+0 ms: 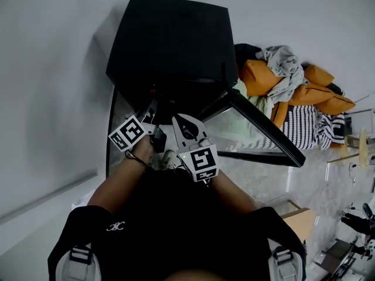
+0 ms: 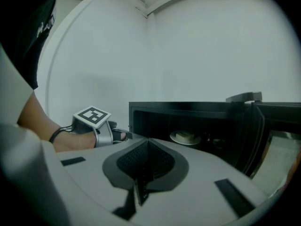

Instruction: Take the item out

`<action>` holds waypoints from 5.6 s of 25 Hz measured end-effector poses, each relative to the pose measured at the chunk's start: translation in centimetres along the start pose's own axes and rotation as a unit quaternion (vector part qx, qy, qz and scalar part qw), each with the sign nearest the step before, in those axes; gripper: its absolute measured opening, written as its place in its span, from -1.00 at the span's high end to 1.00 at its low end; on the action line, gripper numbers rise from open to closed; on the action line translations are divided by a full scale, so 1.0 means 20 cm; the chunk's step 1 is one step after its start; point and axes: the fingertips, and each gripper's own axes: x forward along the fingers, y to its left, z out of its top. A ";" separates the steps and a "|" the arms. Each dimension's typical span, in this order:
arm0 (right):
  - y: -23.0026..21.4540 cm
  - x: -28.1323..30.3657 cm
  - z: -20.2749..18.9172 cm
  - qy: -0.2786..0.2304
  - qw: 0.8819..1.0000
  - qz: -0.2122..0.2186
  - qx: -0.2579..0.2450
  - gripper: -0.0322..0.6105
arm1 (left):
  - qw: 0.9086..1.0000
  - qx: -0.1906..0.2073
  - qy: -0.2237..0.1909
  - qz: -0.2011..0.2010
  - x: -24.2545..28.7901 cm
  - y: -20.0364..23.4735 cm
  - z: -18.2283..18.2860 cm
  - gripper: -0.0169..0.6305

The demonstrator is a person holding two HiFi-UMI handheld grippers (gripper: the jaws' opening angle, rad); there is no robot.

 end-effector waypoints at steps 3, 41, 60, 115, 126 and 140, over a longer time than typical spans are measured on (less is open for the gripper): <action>-0.02 -0.02 -0.04 0.014 1.000 -0.009 0.005 0.88 | 0.999 -0.052 -0.013 -0.007 0.04 0.05 0.00 0.92; -0.20 -0.09 -0.02 0.034 0.994 -0.107 0.011 0.88 | 0.978 -0.208 -0.016 -0.003 0.31 0.39 0.10 0.63; -0.21 -0.08 -0.05 0.033 0.994 -0.103 0.022 0.88 | 0.978 -0.205 -0.020 -0.010 0.32 0.35 0.11 0.84; -0.23 0.53 -0.42 0.287 0.869 0.040 -0.402 0.73 | 0.977 -0.195 0.084 0.006 -0.11 0.30 -0.14 0.84; -0.23 0.54 -0.45 0.337 0.815 0.052 -0.468 0.73 | 0.976 -0.199 0.090 0.002 -0.11 0.30 -0.16 0.84; -0.23 0.48 -0.49 0.356 0.811 0.050 -0.461 0.75 | 0.975 -0.200 0.094 -0.002 -0.09 0.31 -0.16 0.84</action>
